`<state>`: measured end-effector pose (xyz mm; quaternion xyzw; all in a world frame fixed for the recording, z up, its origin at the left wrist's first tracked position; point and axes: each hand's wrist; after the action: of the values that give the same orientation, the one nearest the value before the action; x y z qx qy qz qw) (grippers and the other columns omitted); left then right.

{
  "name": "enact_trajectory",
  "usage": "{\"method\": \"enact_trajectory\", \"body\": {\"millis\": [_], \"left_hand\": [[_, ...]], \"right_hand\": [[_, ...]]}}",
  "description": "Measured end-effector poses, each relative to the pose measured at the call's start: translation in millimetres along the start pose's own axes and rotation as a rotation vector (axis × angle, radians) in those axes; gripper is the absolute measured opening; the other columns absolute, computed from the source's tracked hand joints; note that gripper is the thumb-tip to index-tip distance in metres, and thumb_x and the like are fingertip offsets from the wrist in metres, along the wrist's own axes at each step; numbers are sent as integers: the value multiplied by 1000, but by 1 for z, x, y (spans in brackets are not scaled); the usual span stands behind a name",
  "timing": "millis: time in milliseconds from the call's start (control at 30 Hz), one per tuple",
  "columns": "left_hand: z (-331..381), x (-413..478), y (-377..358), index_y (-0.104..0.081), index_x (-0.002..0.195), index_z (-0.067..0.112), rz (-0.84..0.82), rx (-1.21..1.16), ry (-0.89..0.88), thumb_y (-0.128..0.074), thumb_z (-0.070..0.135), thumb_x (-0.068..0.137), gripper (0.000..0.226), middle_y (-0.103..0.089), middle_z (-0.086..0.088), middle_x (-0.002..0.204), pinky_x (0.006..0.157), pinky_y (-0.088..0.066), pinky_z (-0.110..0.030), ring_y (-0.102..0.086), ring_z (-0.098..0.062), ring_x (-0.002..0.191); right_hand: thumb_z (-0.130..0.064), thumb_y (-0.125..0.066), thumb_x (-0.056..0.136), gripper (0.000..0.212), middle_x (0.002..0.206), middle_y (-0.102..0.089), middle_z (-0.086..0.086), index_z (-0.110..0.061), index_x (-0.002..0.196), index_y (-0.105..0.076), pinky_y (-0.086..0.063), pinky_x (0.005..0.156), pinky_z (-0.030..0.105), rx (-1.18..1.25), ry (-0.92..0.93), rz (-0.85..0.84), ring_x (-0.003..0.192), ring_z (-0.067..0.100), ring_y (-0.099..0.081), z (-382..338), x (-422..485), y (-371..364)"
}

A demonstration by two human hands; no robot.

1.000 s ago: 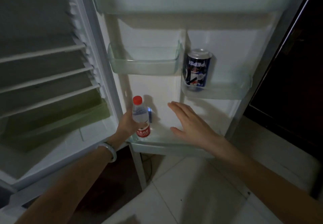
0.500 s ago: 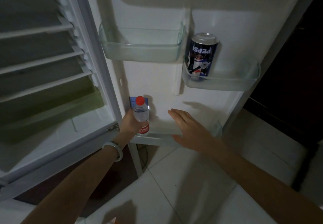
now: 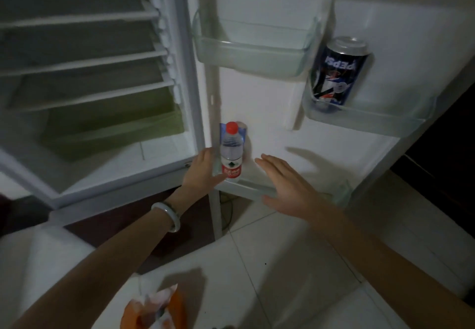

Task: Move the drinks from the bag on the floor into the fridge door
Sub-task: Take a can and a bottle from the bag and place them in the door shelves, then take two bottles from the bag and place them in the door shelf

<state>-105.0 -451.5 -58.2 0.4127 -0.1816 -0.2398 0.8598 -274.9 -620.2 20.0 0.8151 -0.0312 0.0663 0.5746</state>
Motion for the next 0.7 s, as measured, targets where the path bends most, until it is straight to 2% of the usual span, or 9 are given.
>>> {"method": "enact_trajectory", "body": {"millis": [33, 100, 300, 400, 500, 600, 700], "left_hand": [[-2, -15, 6, -42, 130, 0, 18, 85, -60, -77, 31, 73, 74, -50, -20, 128, 101, -40, -47, -47, -35, 119], [-7, -44, 20, -34, 136, -3, 37, 251, -107, -75, 33, 75, 82, -41, -23, 139, 108, -30, -45, -37, -36, 129], [-47, -141, 45, -28, 143, 3, 41, 514, 43, -69, 42, 78, 86, -36, -17, 146, 111, -23, -40, -33, -32, 135], [-69, -202, 53, -27, 144, 6, 51, 565, 176, -70, 42, 76, 88, -33, -14, 148, 112, -16, -38, -30, -30, 137], [-98, -267, 59, -27, 144, 5, 60, 593, 348, -71, 47, 75, 91, -34, -15, 148, 110, -21, -40, -33, -31, 135], [-127, -328, 53, -8, 148, 8, 35, 547, 551, -56, 54, 84, 92, -15, -11, 155, 113, -5, -36, -15, -28, 142], [-151, -373, 38, -5, 148, 10, 29, 506, 682, -53, 54, 85, 91, -11, -11, 156, 114, -5, -37, -11, -27, 143]], "right_hand": [[-25, -68, 78, 78, 149, -30, 12, -9, 142, -27, -19, 112, 31, 6, 28, -13, 137, 24, -27, -3, 2, -4], [-27, -72, 76, 80, 146, -34, 12, -9, 141, -29, -24, 111, 33, 23, 89, -51, 134, 26, -32, -11, 9, -16], [-31, -71, 77, 83, 151, -27, 10, -13, 144, -24, -25, 113, 36, 94, 290, -214, 138, 25, -26, -54, 28, -78], [-34, -68, 80, 82, 153, -22, 6, -17, 145, -21, -21, 113, 33, 108, 396, -331, 140, 21, -20, -86, 35, -117], [-34, -65, 82, 79, 154, -22, 6, -18, 145, -21, -14, 114, 31, 95, 508, -446, 141, 21, -18, -118, 42, -155], [-33, -62, 85, 75, 153, -22, 7, -17, 145, -21, -9, 114, 30, 68, 564, -539, 140, 22, -18, -143, 51, -193], [-31, -61, 86, 74, 153, -24, 7, -16, 145, -20, -10, 115, 32, 58, 578, -628, 140, 21, -19, -162, 58, -232]]}}
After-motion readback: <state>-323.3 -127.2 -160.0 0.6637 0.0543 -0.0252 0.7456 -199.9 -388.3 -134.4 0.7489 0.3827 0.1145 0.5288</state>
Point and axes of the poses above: each hand's wrist, its own x-axis towards the middle knuckle, its own y-axis out of the back of the hand, z = x × y
